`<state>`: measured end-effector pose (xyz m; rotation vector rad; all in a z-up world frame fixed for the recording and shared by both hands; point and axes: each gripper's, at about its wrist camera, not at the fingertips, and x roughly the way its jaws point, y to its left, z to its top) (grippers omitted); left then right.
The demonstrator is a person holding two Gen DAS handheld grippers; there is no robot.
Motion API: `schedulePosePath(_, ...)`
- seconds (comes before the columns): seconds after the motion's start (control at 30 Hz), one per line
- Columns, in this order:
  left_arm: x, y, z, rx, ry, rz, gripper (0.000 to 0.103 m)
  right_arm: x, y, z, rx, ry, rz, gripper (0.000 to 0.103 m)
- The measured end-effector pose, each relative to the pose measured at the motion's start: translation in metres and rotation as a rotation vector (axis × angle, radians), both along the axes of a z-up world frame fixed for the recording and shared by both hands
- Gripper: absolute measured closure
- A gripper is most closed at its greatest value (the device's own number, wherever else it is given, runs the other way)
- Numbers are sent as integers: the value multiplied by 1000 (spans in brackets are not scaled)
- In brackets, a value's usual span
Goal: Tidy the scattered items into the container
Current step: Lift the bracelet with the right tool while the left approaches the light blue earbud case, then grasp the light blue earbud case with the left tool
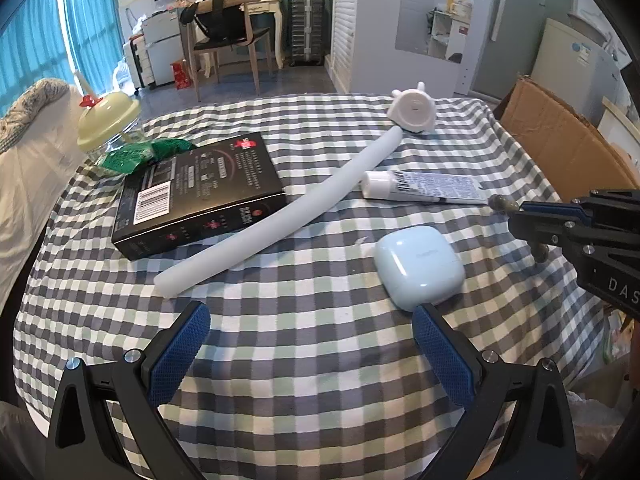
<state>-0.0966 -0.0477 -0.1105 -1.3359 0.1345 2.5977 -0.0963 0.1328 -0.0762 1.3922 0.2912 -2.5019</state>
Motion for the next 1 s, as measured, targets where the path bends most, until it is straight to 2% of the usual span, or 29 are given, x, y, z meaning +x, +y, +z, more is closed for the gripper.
schedulePosePath(0.3,4,28,7,52,28,-94,0,4,16,29,-50,57,-34,92)
schedulePosePath(0.53,-11,48,-2,58,-2,-99,0,7,25,33,-64,65,-44,92)
schedulePosePath(0.57,-11,51,-2,54,-1,-103,5,8,26,33,-66,67,-45,92)
schedulePosePath(0.6,-11,53,-3,43,1,-102,17,8,27,34,-66,72,-50,92)
schedulePosePath(0.63,-12,55,-4,35,-8,-105,47,8,28,35,-66,74,-48,92)
schedulePosePath(1.0,-4,57,6,4,-20,-123,48,13,38,49,-87,114,-60,92)
